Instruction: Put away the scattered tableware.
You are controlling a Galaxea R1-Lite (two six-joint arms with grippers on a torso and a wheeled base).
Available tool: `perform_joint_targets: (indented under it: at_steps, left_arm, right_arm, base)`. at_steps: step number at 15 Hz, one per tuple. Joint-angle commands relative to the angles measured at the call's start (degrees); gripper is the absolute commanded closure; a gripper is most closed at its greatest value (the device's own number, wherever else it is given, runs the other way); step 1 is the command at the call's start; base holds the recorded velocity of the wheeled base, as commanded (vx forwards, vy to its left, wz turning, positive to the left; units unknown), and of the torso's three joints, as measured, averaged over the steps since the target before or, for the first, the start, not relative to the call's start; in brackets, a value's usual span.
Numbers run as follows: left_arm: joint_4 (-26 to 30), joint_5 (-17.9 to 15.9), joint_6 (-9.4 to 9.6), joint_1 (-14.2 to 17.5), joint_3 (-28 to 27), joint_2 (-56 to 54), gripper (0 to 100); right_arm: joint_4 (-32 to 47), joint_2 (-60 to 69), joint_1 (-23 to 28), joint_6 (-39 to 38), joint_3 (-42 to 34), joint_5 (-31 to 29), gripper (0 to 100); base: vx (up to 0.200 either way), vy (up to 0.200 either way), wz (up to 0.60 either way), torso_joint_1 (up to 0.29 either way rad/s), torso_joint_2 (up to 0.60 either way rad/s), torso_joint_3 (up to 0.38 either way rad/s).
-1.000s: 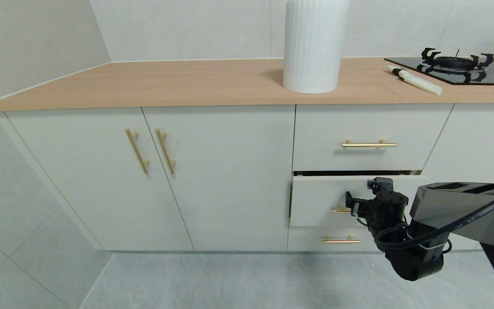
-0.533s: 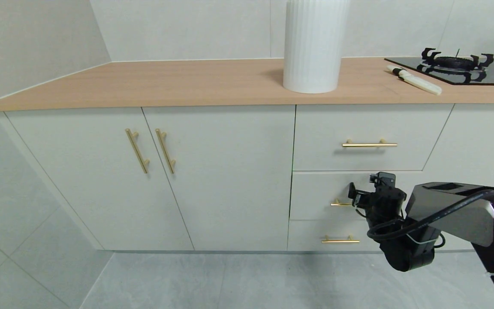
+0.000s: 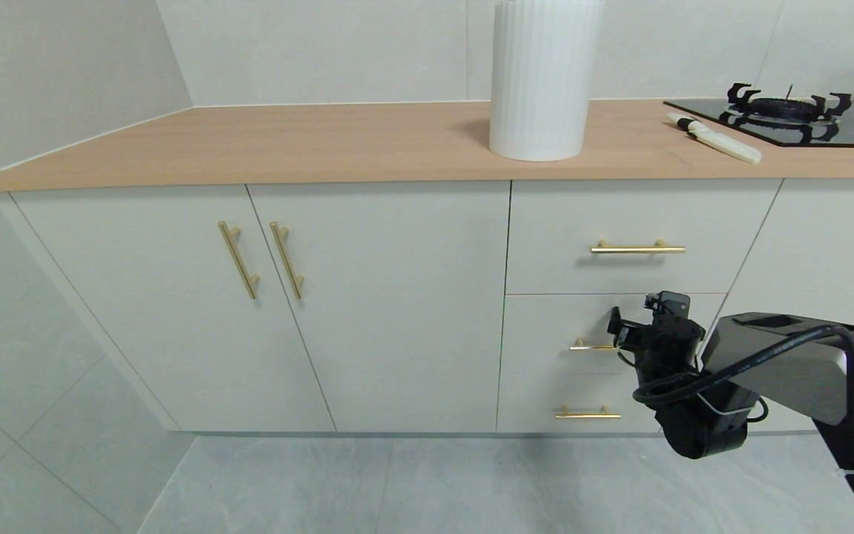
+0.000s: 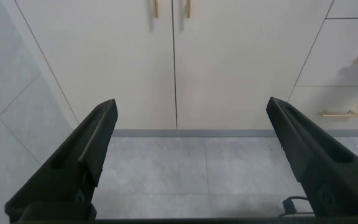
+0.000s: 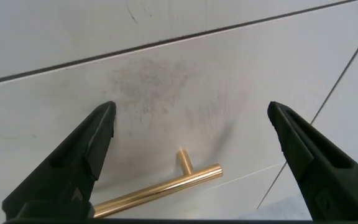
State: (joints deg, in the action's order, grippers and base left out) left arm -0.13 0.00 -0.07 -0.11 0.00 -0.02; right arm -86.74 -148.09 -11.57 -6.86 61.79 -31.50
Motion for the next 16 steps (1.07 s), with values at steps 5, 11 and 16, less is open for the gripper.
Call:
perform_joint_targets:
  at_steps: [5, 11, 16]
  left_arm:
    - [-0.04, 0.00, -0.01, 0.02, 0.00, 0.02, 0]
    - [-0.04, 0.00, -0.01, 0.02, 0.00, 0.02, 0]
    - [-0.04, 0.00, -0.01, 0.02, 0.00, 0.02, 0]
  right_arm:
    - [0.43, 9.75, -2.67, 0.01, -15.30, 3.46, 0]
    - [20.38, 38.67, -5.92, 0.01, -31.56, 7.68, 0]
    - [44.11, 68.99, -9.44, -0.08, -39.03, 6.80, 0]
  base:
    - [0.000, 0.000, 0.00, 0.000, 0.00, 0.000]
    - [0.000, 0.000, 0.00, 0.000, 0.00, 0.000]
    - [0.000, 0.000, 0.00, 0.000, 0.00, 0.000]
